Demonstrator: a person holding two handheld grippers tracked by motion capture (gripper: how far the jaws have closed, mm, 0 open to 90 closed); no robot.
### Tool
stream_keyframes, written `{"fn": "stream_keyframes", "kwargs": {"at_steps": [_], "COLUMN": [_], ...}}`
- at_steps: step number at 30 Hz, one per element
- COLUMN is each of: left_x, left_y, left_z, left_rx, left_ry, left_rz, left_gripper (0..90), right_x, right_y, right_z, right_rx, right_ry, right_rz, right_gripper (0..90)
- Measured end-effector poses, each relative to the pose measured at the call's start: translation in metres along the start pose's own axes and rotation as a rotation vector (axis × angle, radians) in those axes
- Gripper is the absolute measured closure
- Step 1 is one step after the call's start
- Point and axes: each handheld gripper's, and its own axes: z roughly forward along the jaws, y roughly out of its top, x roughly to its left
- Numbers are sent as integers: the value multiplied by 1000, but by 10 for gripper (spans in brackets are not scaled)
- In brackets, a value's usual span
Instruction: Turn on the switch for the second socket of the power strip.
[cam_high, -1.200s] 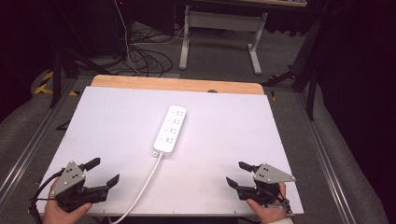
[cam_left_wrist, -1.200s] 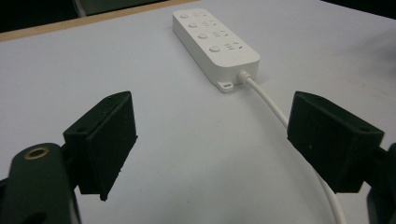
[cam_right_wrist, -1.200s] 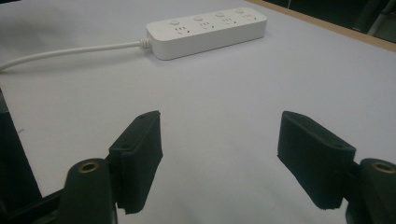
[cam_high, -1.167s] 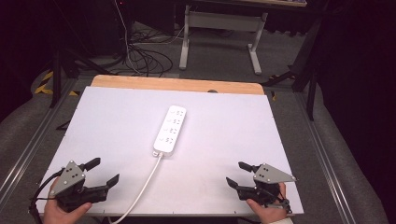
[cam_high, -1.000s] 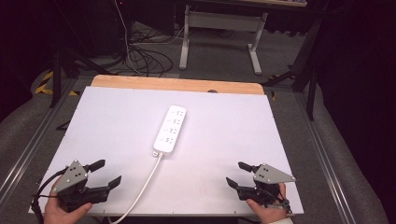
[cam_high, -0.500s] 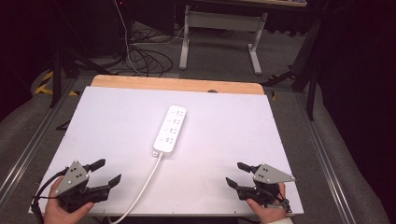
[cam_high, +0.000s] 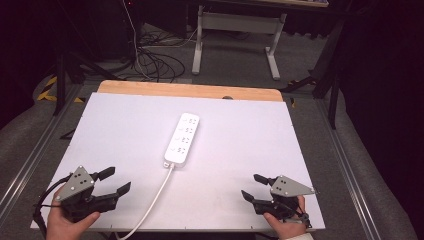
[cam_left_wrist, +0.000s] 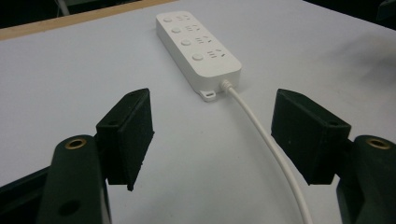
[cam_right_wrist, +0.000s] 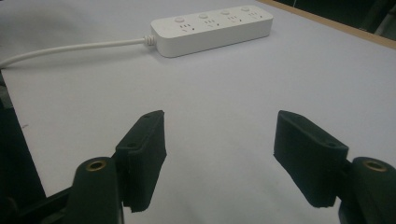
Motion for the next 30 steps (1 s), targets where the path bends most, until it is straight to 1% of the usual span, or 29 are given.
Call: {"fn": "stream_keyframes", "kwargs": {"at_steps": [3, 6, 10, 11, 13, 15, 22, 25, 27, 29, 30], "left_x": [0, 0, 0, 0, -1, 0, 0, 0, 0, 2, 1], "left_y": [7, 15, 24, 25, 29, 34, 47, 53, 56, 59, 60], "left_z": [1, 2, 6, 7, 8, 10, 19, 24, 27, 29, 31], "left_rx": [-1, 5, 8, 2, 2, 0, 13, 16, 14, 16, 19], "left_ry": [8, -5, -14, -16, -22, -19, -34, -31, -38, -34, -35], "left_rz": [1, 3, 21, 9, 5, 24, 49, 52, 45, 53, 47], "left_gripper": [292, 295, 306, 308, 318, 325, 354, 357, 357, 357, 357], "right_x": [0, 0, 1, 1, 1, 0, 1, 1, 1, 1, 1], "right_y": [0, 0, 0, 0, 0, 0, 0, 0, 0, 0, 0], "right_z": [0, 0, 0, 0, 0, 0, 1, 1, 1, 1, 1], "right_rx": [-1, 0, -1, 0, 0, -1, -1, 0, -1, -1, -1], "right_ry": [-1, -1, 4, 4, 5, 7, 9, 10, 10, 11, 11], "right_rz": [-1, -2, -1, -2, -3, -5, -5, -3, -5, -5, -5], "right_gripper": [344, 344, 344, 344, 344, 344, 344, 346, 346, 346, 345]}}
